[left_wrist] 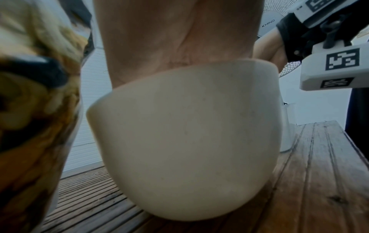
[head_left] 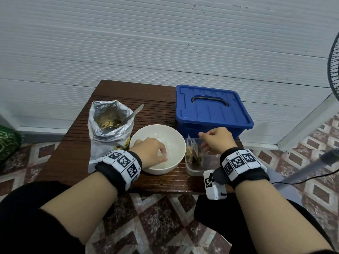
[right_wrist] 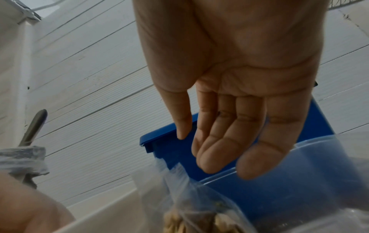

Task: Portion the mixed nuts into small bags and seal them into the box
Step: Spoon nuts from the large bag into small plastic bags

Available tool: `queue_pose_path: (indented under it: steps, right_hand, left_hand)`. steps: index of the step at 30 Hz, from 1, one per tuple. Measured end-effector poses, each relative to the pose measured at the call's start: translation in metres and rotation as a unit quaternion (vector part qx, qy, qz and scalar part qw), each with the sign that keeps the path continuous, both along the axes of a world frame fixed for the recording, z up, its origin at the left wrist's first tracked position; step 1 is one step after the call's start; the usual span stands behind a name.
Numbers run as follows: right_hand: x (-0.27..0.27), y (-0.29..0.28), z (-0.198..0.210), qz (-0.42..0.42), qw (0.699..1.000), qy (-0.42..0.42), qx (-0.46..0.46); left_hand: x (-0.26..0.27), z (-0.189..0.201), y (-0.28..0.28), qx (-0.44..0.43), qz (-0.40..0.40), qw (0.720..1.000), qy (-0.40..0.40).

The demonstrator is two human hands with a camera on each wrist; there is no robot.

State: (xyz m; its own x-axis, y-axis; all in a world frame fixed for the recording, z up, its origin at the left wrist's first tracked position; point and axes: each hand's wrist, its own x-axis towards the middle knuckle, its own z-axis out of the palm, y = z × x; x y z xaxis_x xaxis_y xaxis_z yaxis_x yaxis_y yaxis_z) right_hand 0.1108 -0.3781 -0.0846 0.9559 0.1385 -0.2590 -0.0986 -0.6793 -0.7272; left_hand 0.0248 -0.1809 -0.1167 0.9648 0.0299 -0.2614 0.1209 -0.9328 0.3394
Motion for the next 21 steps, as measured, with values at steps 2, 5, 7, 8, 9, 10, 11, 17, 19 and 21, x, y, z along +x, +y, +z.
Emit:
queue_pose_path:
  steps: [2, 5, 7, 8, 9, 10, 11, 17, 19, 21]
  right_hand:
    - [0.000, 0.001, 0.002, -0.007, 1.000, -0.014, 0.006]
    - [0.001, 0.005, 0.005, 0.007, 0.999, -0.044, -0.002]
    - [0.000, 0.008, 0.008, 0.022, 0.997, -0.077, -0.003]
    - [0.000, 0.010, 0.011, 0.035, 0.995, -0.097, -0.003]
    - [-0.001, 0.013, 0.014, 0.054, 0.992, -0.116, -0.001]
    - [-0.004, 0.016, 0.018, 0.079, 0.988, -0.131, 0.006]
    - [-0.006, 0.019, 0.021, 0.109, 0.984, -0.139, 0.017]
    - [-0.014, 0.032, 0.027, 0.257, 0.960, -0.101, 0.042]
    - [-0.012, 0.033, 0.025, 0.241, 0.964, -0.099, 0.056]
    - [-0.010, 0.032, 0.024, 0.233, 0.965, -0.098, 0.063]
  left_hand:
    - [0.000, 0.001, 0.001, -0.011, 0.001, 1.000, -0.017]
    - [-0.001, 0.004, 0.003, -0.047, 0.030, 0.997, -0.050]
    - [-0.001, 0.006, 0.003, -0.086, 0.051, 0.990, -0.095]
    - [-0.002, 0.008, 0.003, -0.112, 0.060, 0.984, -0.127]
    - [-0.002, 0.010, 0.002, -0.144, 0.069, 0.974, -0.160]
    - [-0.002, 0.012, 0.001, -0.183, 0.081, 0.961, -0.189]
    - [-0.002, 0.015, 0.000, -0.223, 0.093, 0.947, -0.212]
    - [-0.005, 0.026, -0.005, -0.370, 0.119, 0.888, -0.247]
    - [-0.006, 0.030, -0.005, -0.406, 0.124, 0.873, -0.240]
    - [-0.008, 0.035, -0.005, -0.444, 0.124, 0.857, -0.229]
